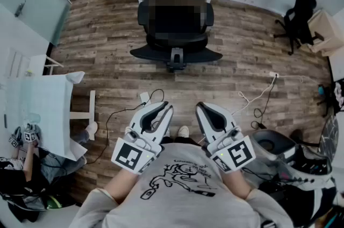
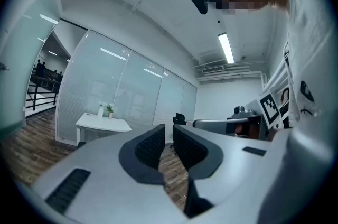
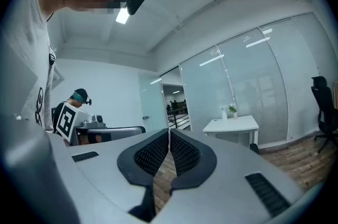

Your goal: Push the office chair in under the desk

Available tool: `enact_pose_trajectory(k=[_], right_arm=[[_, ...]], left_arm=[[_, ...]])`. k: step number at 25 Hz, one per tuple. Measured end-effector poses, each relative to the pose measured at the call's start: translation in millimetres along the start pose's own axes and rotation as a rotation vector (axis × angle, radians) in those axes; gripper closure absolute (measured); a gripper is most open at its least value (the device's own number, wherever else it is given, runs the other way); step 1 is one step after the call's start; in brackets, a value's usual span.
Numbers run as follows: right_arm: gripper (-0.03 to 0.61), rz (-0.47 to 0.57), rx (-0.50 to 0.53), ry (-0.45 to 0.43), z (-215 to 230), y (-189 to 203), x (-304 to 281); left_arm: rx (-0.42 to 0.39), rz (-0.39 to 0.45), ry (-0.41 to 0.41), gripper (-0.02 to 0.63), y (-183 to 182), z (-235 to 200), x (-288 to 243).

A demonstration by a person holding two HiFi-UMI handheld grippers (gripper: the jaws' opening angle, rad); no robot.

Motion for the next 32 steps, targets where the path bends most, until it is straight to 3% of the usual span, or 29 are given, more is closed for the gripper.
enact_pose_trajectory(k=[12, 32], right_arm=[[0.537, -0.015, -0.026, -0.025, 4.2, -1.0, -16.3], [0.535, -0.012, -0.02, 0.019, -28.6, 3.7, -52.0]], left_arm=[[0.009, 0.002, 0.002, 0.563, -2.4, -11.0, -8.6], [0.045, -0.026, 0.031, 0.563, 6.6, -53.2, 22.2]])
Point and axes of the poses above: the fingertips, and each gripper's own axes: x backward along the fingers, z to its right, y out of its underside, the point moved 1 cm from there along x, backward along the fingers, and after that the axes turned 3 degrees about -x, right-handed, at the moved point
